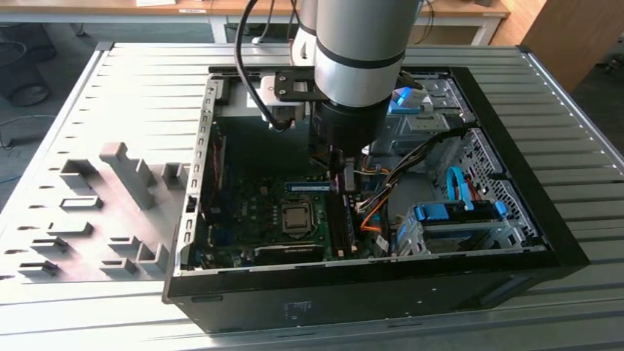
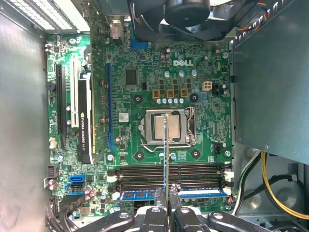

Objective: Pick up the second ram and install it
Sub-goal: 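Insert the second ram into the second slot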

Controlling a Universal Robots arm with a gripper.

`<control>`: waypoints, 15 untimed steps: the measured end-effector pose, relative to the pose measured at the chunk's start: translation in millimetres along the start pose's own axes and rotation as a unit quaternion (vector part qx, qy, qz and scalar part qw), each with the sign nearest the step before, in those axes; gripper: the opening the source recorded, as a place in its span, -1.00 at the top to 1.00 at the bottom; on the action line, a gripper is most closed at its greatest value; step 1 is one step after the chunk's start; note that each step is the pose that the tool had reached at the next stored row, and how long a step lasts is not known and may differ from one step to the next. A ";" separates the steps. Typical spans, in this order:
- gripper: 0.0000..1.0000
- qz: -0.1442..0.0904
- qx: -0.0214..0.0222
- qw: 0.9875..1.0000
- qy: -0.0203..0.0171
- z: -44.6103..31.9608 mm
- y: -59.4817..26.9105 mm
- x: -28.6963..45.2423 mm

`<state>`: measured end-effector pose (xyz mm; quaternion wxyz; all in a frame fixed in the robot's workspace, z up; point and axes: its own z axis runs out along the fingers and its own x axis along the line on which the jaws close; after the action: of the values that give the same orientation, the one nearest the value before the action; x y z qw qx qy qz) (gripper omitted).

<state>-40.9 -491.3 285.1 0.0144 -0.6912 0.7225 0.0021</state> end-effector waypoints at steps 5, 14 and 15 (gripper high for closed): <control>0.72 0.012 0.000 1.000 0.000 0.2 0.0 0.0; 0.72 0.086 0.002 0.996 0.004 1.2 0.0 0.0; 0.72 0.093 0.002 0.996 0.004 1.3 0.0 0.0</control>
<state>-40.9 -491.3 283.7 0.0128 -0.6213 0.7835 -0.0013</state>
